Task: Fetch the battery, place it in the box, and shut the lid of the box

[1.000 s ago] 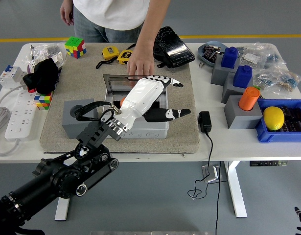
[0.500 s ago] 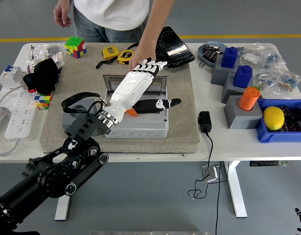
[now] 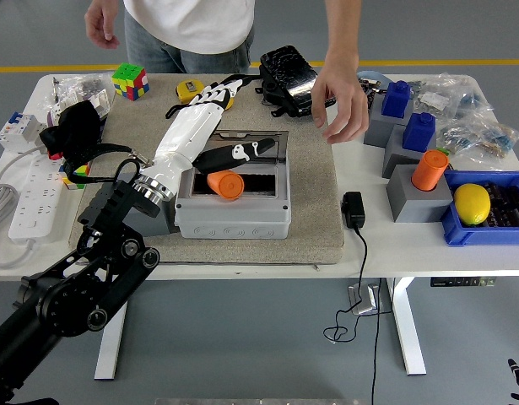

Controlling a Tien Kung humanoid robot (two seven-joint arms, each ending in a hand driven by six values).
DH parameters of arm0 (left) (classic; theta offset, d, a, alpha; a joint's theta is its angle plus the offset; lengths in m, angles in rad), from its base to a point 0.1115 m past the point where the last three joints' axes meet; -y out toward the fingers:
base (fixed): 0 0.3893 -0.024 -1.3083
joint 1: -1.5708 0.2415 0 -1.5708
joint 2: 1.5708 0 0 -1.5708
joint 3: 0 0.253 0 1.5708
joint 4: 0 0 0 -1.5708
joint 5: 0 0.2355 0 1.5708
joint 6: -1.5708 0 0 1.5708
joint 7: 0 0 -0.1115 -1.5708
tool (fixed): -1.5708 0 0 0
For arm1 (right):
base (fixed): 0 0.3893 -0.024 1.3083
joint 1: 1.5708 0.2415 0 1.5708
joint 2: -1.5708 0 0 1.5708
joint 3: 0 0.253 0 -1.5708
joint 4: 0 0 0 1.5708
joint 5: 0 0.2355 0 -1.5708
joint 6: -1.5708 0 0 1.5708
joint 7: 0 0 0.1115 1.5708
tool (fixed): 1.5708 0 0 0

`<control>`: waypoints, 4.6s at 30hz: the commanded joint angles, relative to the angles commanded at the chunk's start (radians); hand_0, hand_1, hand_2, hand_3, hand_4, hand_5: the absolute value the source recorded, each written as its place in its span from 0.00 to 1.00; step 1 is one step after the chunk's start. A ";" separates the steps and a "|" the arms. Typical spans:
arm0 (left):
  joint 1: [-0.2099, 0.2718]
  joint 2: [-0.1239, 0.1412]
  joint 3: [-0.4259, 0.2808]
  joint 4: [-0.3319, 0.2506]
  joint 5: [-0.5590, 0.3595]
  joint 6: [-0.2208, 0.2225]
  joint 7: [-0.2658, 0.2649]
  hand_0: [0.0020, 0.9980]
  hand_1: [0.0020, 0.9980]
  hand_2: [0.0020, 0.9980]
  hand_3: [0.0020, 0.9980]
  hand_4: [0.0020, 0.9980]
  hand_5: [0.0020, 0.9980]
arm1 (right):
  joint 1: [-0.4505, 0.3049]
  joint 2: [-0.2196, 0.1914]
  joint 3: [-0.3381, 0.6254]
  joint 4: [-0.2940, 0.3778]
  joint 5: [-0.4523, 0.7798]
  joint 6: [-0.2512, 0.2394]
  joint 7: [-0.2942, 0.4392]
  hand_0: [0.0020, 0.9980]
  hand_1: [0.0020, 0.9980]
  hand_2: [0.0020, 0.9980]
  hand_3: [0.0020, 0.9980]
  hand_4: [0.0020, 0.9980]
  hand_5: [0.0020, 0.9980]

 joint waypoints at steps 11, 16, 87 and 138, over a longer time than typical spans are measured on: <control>0.013 0.054 -0.109 -0.005 0.111 0.034 0.032 1.00 1.00 1.00 1.00 1.00 1.00 | -0.003 0.000 0.004 0.000 0.002 -0.001 0.000 0.85 0.80 0.77 0.80 1.00 1.00; 0.021 0.068 -0.141 0.000 0.124 0.031 0.038 1.00 1.00 1.00 1.00 1.00 1.00 | -0.003 0.000 0.005 0.000 0.002 -0.001 0.000 0.85 0.80 0.77 0.80 1.00 1.00; 0.074 0.207 0.118 -0.036 0.011 -0.093 0.148 1.00 1.00 0.99 0.98 1.00 1.00 | 0.005 -0.015 0.004 0.000 -0.001 -0.006 -0.005 0.85 0.80 0.77 0.80 1.00 1.00; 0.014 0.337 0.186 -0.202 -0.097 -0.146 0.150 0.82 0.83 0.79 0.80 1.00 1.00 | 0.011 -0.020 0.012 0.000 -0.006 -0.009 -0.010 0.85 0.80 0.77 0.80 1.00 1.00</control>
